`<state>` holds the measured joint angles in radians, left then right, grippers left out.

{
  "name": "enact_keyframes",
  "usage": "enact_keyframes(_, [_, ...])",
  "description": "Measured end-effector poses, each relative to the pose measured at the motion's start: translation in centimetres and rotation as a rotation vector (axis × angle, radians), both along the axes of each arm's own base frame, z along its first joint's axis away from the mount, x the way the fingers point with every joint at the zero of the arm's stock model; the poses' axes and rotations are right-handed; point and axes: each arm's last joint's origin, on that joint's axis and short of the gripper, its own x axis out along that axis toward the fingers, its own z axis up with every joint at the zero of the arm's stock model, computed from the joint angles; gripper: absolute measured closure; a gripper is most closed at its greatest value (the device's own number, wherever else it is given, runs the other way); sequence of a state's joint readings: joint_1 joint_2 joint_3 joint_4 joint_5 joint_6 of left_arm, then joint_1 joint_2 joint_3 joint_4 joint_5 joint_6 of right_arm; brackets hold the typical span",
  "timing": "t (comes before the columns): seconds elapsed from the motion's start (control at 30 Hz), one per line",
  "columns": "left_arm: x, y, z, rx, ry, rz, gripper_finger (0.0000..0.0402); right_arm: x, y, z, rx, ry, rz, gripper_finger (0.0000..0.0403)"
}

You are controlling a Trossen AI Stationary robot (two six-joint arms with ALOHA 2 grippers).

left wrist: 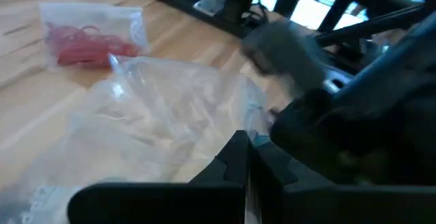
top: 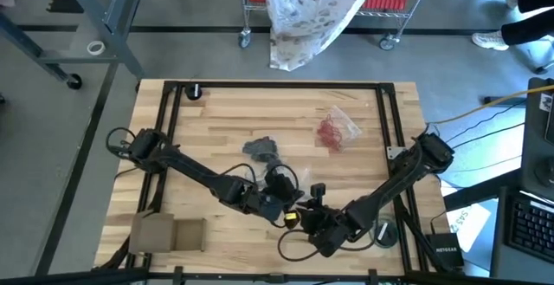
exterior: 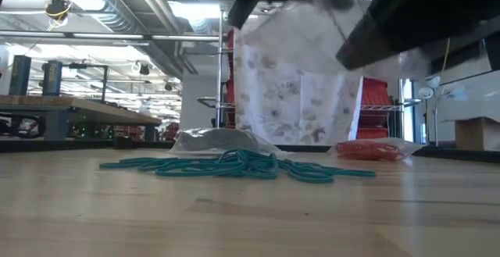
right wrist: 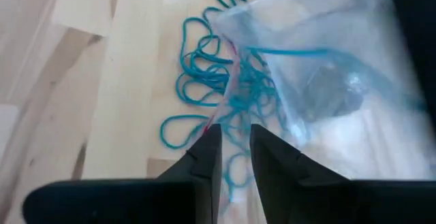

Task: Sort rubber bands
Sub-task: Open the transparent zip lock bag, then put the blue rubber band into the transparent zip lock bag

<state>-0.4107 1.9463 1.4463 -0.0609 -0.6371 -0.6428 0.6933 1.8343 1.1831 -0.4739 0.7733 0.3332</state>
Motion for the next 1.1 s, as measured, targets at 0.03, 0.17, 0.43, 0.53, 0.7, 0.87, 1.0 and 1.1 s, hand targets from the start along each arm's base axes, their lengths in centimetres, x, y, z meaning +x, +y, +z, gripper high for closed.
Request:
enact_keyframes(0.03, [-0.1, 0.0, 0.3, -0.007, -0.003, -0.011, 0.0401, 0.0, 0.0, -0.1, -0.015, -0.001, -0.005, 0.0327])
enact_keyframes(0.17, [-0.4, -0.5, 0.3, -0.011, 0.009, -0.036, 0.0401, 0.0, -0.1, 0.8, -0.045, -0.023, -0.024, 0.0293])
enact_keyframes(0.43, [-0.8, -0.8, 0.1, -0.021, 0.04, -0.032, 0.0401, 0.3, 0.1, 3.0, -0.073, -0.015, -0.035, 0.0174])
enact_keyframes(0.53, [-0.9, -1.0, 0.0, -0.02, 0.046, -0.038, 0.0401, 0.3, 0.3, 2.9, -0.02, -0.001, -0.029, 0.0138])
enact_keyframes(0.7, [-1.1, -0.9, -0.1, -0.009, 0.079, -0.042, 0.0401, 0.2, 0.7, 3.2, 0.013, 0.025, -0.002, 0.0116])
enact_keyframes(0.87, [-1.9, -0.2, 1.3, 0.028, 0.091, -0.015, 0.0401, 0.3, 1.4, 6.3, -0.037, 0.026, 0.021, 0.0123])
enact_keyframes(1.0, [-3.3, 0.8, 2.3, 0.109, 0.15, 0.056, 0.0401, -0.2, 1.7, 9.0, -0.076, 0.048, 0.021, 0.0133])
enact_keyframes(1.1, [-4.8, 1.5, 2.9, 0.113, 0.218, 0.113, 0.0401, -0.6, 2.2, 10.2, -0.047, 0.047, 0.021, 0.014])
